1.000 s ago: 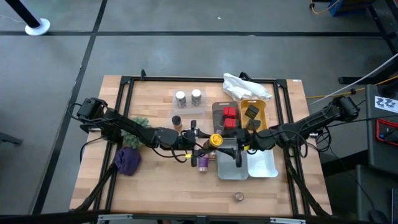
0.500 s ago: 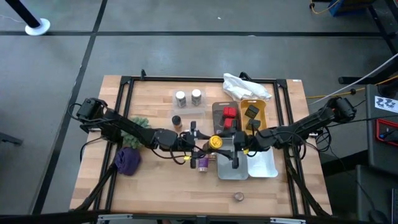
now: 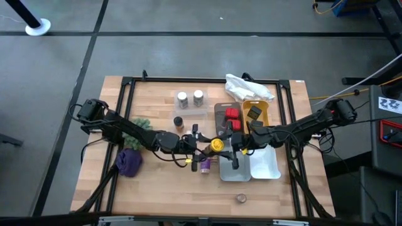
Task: Sort spices by type
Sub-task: Put the yellow seasoning bottle into the white bin
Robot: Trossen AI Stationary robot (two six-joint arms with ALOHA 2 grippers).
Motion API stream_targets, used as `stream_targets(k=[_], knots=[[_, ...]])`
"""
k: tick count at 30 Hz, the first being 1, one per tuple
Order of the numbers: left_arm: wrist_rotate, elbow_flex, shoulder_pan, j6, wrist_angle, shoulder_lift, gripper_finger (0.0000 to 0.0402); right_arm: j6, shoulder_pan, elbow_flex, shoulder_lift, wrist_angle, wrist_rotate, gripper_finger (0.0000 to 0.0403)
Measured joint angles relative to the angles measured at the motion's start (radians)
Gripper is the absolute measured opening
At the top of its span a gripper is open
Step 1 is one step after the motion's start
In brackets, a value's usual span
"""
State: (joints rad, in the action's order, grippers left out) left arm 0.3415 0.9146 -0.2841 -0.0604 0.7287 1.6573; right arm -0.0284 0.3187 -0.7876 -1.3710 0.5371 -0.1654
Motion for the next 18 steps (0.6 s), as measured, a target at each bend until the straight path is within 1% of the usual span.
stream_targets(k=[6,12,18], knots=[[-0.004,0.003,0.001,0.011,-0.061,-0.001,0.0229,0.028,0.000,0.000,-0.004,-0.014,0.007,0.0215],[-0.052,0.003,0.002,0.060,-0.084,-0.001,0.0239,0.026,0.002,0.000,-0.004,-0.025,0.021,0.0215],[-0.055,0.002,0.002,0.064,-0.093,-0.001,0.0254,0.026,0.002,-0.001,0.035,-0.082,0.034,0.0215]])
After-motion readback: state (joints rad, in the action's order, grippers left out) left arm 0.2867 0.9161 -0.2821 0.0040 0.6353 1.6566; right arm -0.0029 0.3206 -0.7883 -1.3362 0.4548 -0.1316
